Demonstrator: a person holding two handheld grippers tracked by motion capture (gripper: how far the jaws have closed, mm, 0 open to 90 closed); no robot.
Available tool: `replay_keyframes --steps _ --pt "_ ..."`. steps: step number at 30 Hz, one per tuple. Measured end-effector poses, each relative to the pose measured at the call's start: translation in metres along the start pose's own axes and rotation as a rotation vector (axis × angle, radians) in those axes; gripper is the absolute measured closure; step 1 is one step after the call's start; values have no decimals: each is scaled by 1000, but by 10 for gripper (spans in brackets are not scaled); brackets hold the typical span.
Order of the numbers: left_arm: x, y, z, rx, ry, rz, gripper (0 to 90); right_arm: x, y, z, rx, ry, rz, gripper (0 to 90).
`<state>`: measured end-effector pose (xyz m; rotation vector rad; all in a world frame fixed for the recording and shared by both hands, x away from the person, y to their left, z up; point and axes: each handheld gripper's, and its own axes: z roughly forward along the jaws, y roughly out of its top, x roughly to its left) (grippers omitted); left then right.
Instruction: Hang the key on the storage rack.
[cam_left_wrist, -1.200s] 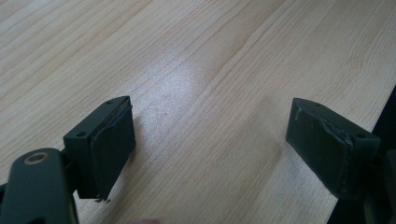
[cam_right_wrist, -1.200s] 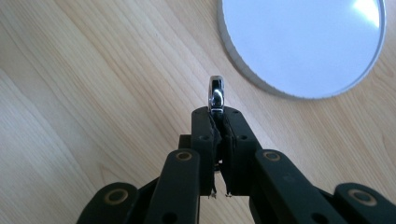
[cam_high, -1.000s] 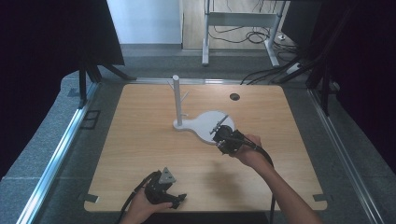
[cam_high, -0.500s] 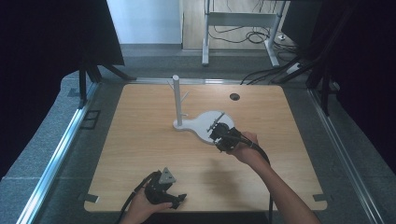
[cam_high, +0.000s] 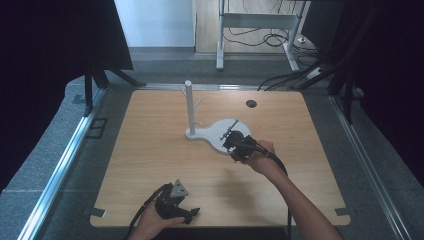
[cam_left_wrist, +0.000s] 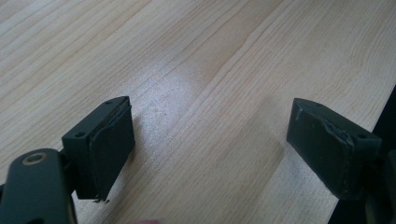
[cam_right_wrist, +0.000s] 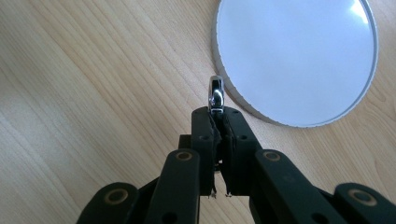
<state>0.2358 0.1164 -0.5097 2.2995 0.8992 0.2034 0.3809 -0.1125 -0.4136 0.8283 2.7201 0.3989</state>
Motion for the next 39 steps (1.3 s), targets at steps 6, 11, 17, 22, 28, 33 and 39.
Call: replay_keyframes --steps 6,11,17,22,28,33,39 --pt "0 0 0 0 0 4 153 0 1 0 -3 3 -1 842" --pt "0 0 1 -4 1 11 150 -2 1 0 -4 1 4 842" --pt "0 -1 1 -8 5 29 145 -2 -2 3 -2 0 7 841" --pt "-1 -1 2 -6 6 39 135 -2 -5 8 8 7 11 841" --pt "-1 -2 2 -5 4 46 121 -3 -10 11 12 17 14 842" --pt "-2 -1 2 -3 10 49 121 -2 -9 10 10 19 8 842" --pt "-2 -1 2 -2 11 51 121 -2 -6 9 12 15 10 842"
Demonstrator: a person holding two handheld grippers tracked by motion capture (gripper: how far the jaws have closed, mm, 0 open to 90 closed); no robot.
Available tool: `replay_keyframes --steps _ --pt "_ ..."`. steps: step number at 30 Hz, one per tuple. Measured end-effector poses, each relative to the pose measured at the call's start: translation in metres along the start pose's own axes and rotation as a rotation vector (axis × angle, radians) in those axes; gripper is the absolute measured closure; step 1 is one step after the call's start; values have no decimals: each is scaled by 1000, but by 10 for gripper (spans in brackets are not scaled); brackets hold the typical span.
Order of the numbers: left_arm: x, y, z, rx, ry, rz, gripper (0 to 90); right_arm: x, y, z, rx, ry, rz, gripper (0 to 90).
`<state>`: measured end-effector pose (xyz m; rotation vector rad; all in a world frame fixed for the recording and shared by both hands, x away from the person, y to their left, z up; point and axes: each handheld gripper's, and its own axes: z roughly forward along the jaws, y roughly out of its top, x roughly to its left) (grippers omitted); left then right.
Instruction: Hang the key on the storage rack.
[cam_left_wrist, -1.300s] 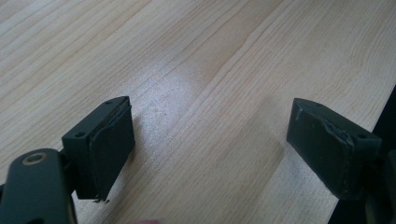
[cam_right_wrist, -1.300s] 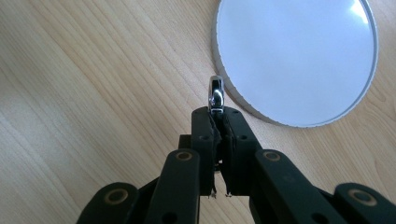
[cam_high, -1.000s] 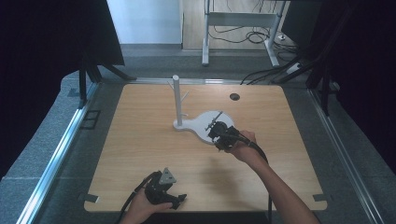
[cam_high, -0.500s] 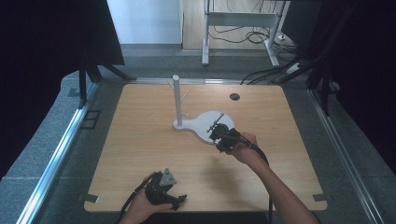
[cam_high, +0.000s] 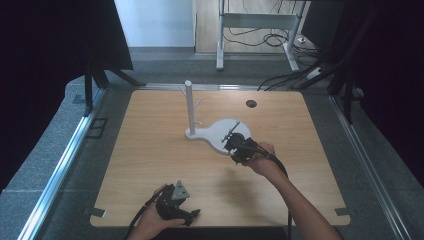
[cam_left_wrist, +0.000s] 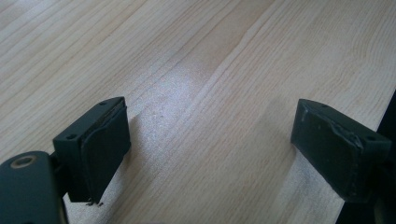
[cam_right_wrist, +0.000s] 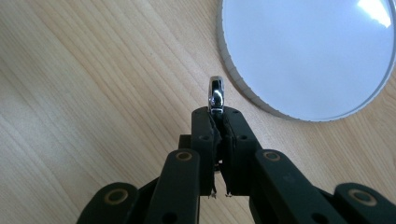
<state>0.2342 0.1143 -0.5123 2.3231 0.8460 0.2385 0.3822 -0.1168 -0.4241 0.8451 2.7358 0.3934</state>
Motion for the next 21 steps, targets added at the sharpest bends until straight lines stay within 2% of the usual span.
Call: replay_keyframes --steps 12,21 --pt "0 0 0 1 -3 2 116 2 3 7 12 -1 -12 841" --pt "-1 0 1 -5 5 11 110 4 -1 13 22 -1 -13 841"
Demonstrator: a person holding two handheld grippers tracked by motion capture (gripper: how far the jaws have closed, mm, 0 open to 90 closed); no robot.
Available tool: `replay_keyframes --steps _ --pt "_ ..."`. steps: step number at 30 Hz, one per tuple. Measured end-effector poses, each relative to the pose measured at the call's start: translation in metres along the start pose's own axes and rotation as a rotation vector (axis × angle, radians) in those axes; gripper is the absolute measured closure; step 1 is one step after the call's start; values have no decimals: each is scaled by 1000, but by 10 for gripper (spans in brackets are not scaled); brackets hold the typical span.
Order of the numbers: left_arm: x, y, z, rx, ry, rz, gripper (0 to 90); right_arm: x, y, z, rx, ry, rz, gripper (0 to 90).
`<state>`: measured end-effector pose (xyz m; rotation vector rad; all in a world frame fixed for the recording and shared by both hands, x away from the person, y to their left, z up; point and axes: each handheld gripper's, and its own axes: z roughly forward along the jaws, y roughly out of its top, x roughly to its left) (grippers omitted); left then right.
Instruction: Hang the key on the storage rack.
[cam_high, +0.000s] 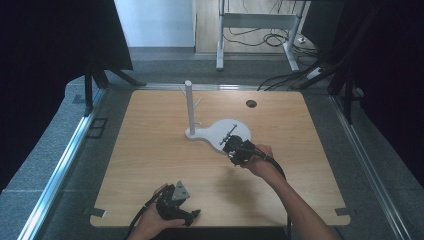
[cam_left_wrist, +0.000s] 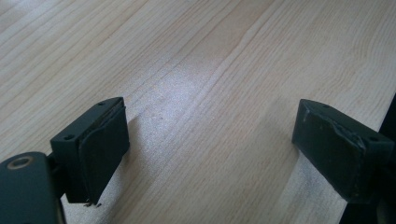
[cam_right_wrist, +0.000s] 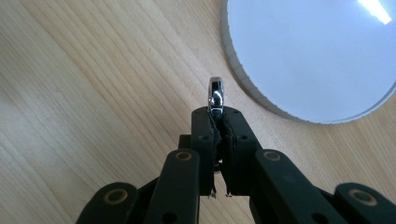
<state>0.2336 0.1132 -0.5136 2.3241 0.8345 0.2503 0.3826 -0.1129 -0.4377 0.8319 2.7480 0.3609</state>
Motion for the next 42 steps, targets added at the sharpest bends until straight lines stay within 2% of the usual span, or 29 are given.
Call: replay_keyframes --steps 5,17,27,42 --pt "0 0 0 1 3 0 108 0 -1 1 -4 16 2 842" --pt "0 0 0 1 4 2 108 3 2 -3 -13 20 -4 842" --pt "0 0 0 -1 5 2 108 5 9 -8 -31 19 -10 842" --pt "0 0 0 -1 4 3 108 1 26 -7 -26 16 -14 842"
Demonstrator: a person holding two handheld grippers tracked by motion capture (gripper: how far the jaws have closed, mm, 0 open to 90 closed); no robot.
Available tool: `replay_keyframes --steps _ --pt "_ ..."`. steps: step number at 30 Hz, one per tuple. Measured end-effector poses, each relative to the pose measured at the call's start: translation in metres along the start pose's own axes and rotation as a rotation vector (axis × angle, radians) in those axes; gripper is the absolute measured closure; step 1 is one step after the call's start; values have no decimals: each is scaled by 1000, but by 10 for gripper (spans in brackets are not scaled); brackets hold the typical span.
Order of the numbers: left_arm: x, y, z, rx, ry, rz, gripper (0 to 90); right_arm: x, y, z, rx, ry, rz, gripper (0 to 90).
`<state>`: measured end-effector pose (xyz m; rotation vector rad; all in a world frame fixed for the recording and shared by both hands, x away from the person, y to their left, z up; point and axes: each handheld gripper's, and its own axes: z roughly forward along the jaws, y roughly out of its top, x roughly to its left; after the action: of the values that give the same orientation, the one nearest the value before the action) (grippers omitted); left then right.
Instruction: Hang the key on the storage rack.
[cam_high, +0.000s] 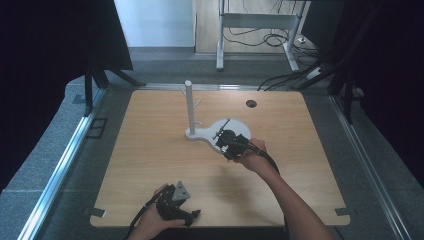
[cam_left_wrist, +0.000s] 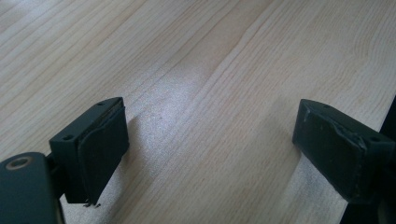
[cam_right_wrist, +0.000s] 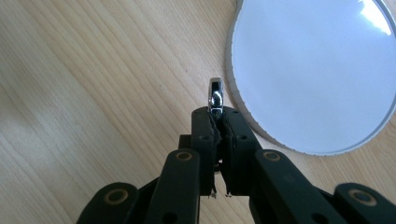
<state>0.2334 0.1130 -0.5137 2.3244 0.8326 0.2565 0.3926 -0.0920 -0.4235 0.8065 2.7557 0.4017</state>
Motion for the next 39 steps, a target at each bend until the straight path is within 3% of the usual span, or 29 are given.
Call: replay_keyframes --steps 17,31,39 --pt "1 0 -1 4 -9 0 108 -12 31 -3 2 -23 18 843" --pt "1 0 -2 7 -18 -2 108 -30 74 -10 -15 -38 49 843" --pt "2 -1 -2 6 -23 -3 108 -45 89 -14 -25 -43 92 843"
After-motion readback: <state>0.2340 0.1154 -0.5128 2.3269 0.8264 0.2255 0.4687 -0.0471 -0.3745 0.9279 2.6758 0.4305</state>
